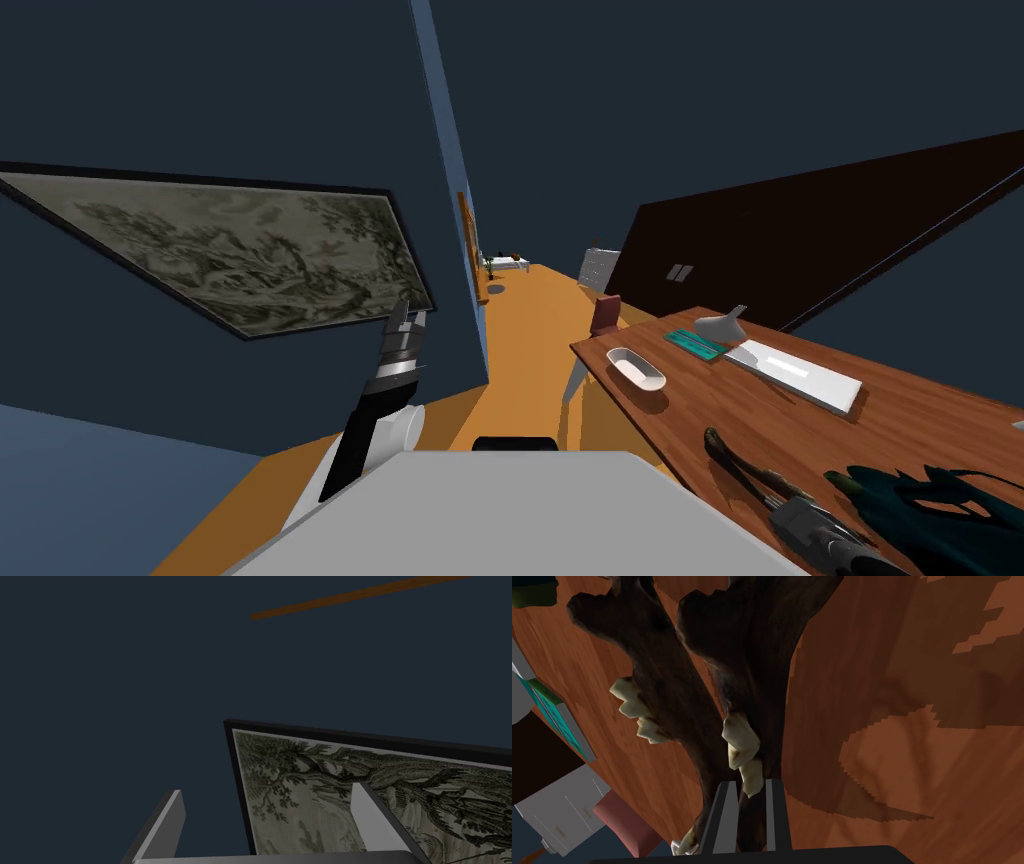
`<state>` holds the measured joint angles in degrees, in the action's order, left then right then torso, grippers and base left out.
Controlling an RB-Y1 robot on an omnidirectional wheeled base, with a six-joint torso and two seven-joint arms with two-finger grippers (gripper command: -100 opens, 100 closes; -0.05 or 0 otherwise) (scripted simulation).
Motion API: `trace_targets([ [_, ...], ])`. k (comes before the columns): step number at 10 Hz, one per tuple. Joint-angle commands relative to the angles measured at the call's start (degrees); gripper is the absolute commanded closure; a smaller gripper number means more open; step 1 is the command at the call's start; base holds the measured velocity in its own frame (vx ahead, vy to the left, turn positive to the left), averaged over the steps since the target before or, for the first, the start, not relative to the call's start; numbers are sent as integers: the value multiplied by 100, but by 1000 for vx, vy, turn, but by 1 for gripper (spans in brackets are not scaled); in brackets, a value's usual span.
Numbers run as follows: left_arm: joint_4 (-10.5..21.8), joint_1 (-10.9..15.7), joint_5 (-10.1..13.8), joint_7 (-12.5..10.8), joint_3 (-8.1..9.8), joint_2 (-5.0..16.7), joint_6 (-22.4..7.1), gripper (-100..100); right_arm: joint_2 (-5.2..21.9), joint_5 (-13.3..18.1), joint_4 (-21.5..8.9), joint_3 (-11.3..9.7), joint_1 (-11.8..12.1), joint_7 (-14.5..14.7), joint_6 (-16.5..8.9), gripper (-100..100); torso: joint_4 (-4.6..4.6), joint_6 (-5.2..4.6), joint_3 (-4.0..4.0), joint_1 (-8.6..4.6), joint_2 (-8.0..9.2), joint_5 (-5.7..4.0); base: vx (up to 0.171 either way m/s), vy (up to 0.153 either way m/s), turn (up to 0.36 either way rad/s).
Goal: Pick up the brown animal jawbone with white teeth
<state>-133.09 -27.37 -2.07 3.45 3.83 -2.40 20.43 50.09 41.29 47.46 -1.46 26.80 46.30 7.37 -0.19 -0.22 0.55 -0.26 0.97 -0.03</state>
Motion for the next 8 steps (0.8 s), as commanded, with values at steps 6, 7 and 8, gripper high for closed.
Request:
trace_targets([
  [6, 0, 0, 0, 0, 0, 0, 0, 0, 302, -727, -912, -501, -346, -483, -145, 100, -5, 7, 6, -2, 8, 6, -180, 45, 300],
  [7, 0, -1, 0, 0, 1, 1, 0, 0, 364, -886, -1121, -603, -430, -580, -170, 100, -1, -6, -1, -2, -5, 9, -119, 75, 220],
  [8, 0, -1, 0, 0, 1, 0, 0, 0, 426, -1044, -1282, -706, -514, -678, -195, 100, 0, -2, -4, 9, -10, 12, -185, 108, 424],
])
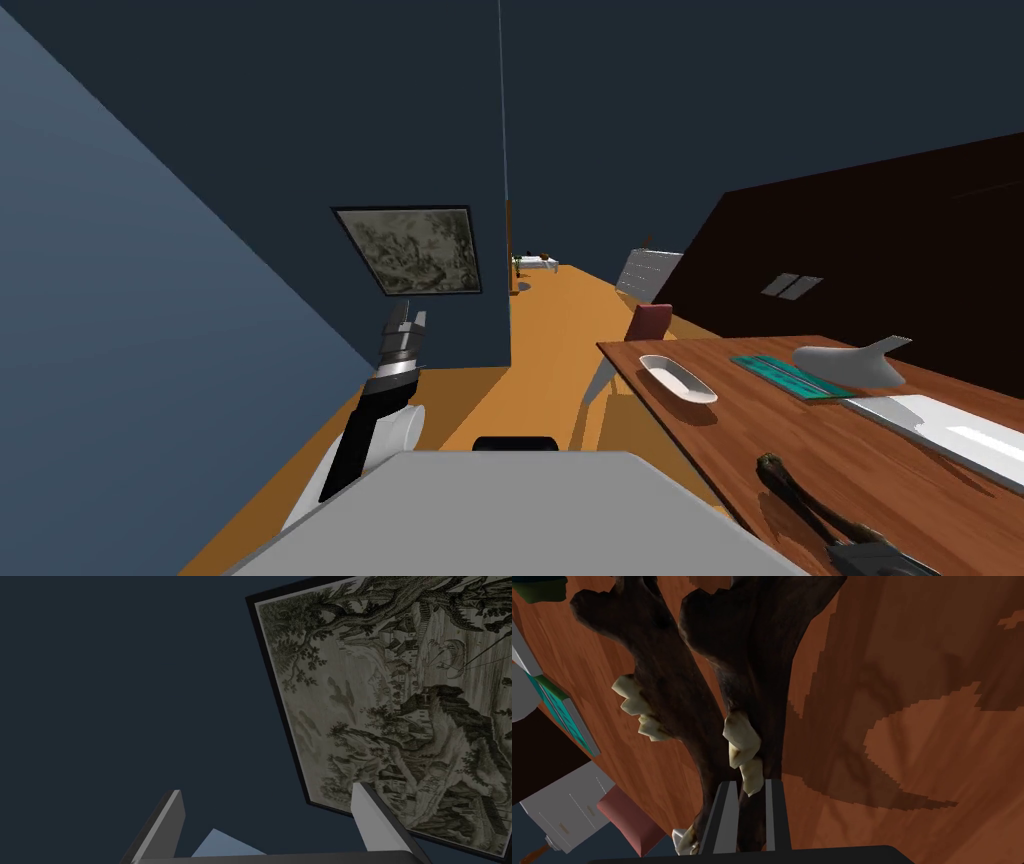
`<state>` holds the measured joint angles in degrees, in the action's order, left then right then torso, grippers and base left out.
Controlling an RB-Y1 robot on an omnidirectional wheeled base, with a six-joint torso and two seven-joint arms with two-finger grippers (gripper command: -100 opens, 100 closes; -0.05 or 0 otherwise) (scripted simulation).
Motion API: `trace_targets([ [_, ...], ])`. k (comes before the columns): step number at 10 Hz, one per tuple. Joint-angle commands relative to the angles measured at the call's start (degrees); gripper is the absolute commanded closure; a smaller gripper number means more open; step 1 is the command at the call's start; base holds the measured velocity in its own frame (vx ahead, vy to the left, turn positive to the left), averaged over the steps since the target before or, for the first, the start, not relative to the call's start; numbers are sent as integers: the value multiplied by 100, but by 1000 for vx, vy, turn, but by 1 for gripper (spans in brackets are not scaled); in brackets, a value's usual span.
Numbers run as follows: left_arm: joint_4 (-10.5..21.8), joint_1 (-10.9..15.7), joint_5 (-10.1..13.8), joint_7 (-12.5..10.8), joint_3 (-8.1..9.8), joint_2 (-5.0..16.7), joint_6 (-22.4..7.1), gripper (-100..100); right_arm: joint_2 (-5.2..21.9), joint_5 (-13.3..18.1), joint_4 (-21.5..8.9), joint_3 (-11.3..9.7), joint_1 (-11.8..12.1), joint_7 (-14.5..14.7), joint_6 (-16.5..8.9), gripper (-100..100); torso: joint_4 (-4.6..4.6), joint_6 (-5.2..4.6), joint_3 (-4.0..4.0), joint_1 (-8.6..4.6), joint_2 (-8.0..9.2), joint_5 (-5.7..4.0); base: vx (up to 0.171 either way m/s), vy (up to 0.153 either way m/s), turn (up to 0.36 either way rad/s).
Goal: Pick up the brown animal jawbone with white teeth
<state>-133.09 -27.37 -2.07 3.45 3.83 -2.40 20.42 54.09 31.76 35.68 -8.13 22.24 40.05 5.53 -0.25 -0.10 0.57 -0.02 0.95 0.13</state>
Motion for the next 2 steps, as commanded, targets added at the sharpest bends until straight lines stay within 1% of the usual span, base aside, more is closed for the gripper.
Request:
trace_targets([
  [1, 0, 0, 0, 0, 0, 0, 0, 0, 0, 0, 0, 0, 0, 0, 0, 100, 0, 0, 0, 0, 0, 0, -83, 48, 105],
  [2, 0, -3, 0, 0, 2, 1, 0, 0, 5, -17, -13, -12, -24, -22, -2, 0, 7, -23, -11, -16, -19, 0, -11, 9, -15],
])
